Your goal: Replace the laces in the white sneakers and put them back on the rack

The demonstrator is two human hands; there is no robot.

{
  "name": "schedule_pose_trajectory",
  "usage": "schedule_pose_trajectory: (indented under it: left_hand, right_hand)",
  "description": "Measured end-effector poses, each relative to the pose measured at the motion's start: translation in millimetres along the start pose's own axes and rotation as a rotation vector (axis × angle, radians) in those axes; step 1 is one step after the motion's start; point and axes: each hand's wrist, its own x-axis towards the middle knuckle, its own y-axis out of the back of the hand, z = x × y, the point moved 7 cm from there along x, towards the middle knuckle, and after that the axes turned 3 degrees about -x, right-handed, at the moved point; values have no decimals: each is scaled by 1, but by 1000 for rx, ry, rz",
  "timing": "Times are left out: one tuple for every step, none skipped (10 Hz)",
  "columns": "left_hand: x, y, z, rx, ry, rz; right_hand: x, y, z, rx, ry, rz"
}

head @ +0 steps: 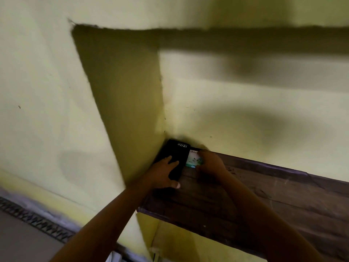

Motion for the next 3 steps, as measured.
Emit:
schedule_pose_trajectory:
  left_hand:
    - [-2, -1, -1, 109, -27, -85]
    - [-4, -3, -5, 114, -41, -124]
    - [-7, 0, -7, 36, -38, -92]
  right_hand:
    - [3, 2, -2, 18, 5, 26]
    - [5, -1, 1, 22, 0, 22]
    - [0, 0, -2, -2, -8, 59]
